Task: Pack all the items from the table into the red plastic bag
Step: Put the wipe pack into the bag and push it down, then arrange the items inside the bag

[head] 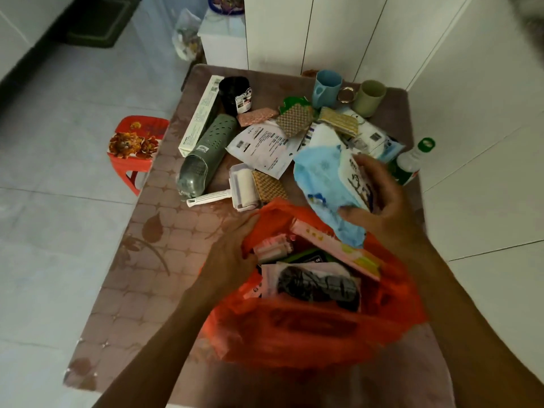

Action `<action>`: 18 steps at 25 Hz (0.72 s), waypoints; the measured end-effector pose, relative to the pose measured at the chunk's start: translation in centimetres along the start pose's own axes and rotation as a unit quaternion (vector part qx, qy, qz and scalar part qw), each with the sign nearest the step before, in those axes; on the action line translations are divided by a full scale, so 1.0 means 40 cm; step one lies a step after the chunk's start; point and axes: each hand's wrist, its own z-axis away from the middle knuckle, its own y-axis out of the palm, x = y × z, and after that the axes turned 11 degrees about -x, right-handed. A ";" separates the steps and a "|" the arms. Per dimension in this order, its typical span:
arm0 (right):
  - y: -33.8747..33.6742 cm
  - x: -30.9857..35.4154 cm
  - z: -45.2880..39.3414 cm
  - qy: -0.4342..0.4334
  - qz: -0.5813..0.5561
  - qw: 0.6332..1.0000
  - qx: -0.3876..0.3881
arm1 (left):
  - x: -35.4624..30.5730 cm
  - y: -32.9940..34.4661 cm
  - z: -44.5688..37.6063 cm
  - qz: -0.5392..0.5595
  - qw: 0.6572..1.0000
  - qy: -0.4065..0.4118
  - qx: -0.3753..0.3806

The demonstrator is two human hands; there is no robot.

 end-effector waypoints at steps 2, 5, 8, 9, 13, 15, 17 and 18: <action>-0.027 -0.025 0.084 0.038 0.056 0.993 0.098 | -0.026 -0.016 -0.010 0.012 1.000 0.013 0.002; 0.038 -0.138 0.204 0.045 0.225 0.968 0.101 | -0.039 -0.026 -0.003 0.019 0.998 0.060 -0.009; 0.112 -0.255 0.281 0.031 0.428 0.895 0.125 | -0.017 -0.010 0.027 -0.019 0.996 0.086 -0.032; 0.119 -0.275 0.291 0.028 0.471 0.873 0.124 | -0.004 -0.002 0.036 -0.037 0.995 0.092 -0.028; 0.127 -0.252 0.268 0.017 0.585 0.787 0.194 | 0.029 0.027 0.063 -0.091 0.995 0.038 0.018; 0.140 -0.176 0.211 0.000 0.486 0.852 0.194 | 0.057 0.034 0.069 -0.125 0.992 -0.013 0.019; 0.170 -0.097 0.120 -0.036 0.297 0.952 0.065 | 0.081 0.031 0.066 -0.165 0.983 -0.081 0.012; 0.201 -0.076 0.063 -0.063 0.238 0.969 -0.006 | 0.091 0.027 0.064 -0.163 0.980 -0.111 0.011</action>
